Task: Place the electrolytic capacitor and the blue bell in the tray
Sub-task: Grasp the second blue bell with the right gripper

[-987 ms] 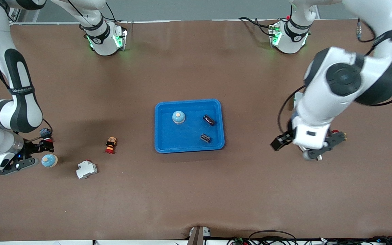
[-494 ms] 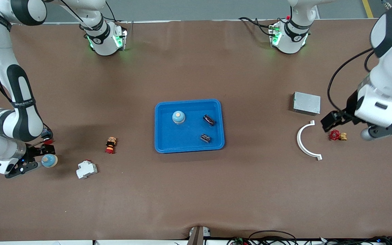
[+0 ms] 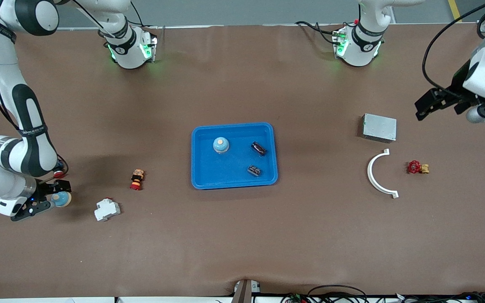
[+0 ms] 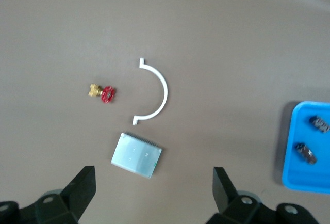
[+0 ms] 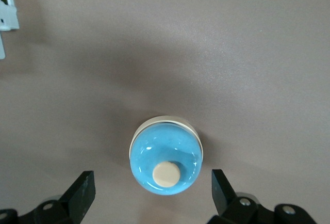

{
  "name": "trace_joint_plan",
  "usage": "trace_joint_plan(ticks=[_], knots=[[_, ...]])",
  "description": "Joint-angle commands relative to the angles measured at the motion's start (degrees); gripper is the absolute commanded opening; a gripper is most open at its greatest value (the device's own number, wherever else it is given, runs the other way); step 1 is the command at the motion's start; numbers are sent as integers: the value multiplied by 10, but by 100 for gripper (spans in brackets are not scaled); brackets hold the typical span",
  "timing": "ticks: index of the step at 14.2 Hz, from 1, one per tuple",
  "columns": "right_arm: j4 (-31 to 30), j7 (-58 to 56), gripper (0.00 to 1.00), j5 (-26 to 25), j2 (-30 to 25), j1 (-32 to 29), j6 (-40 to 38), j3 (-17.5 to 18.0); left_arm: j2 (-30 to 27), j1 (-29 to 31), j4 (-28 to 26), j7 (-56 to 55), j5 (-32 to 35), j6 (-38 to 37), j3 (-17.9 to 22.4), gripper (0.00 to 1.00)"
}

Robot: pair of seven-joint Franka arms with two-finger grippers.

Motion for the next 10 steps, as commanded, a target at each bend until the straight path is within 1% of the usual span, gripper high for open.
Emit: trace_joint_plan(ticks=[1, 10], knots=[[15, -7, 100, 0, 18, -14, 20, 13, -35, -11, -26, 13, -11, -11, 7, 100], [15, -7, 100, 0, 29, -19, 39, 14, -30, -6, -21, 16, -17, -15, 9, 100]])
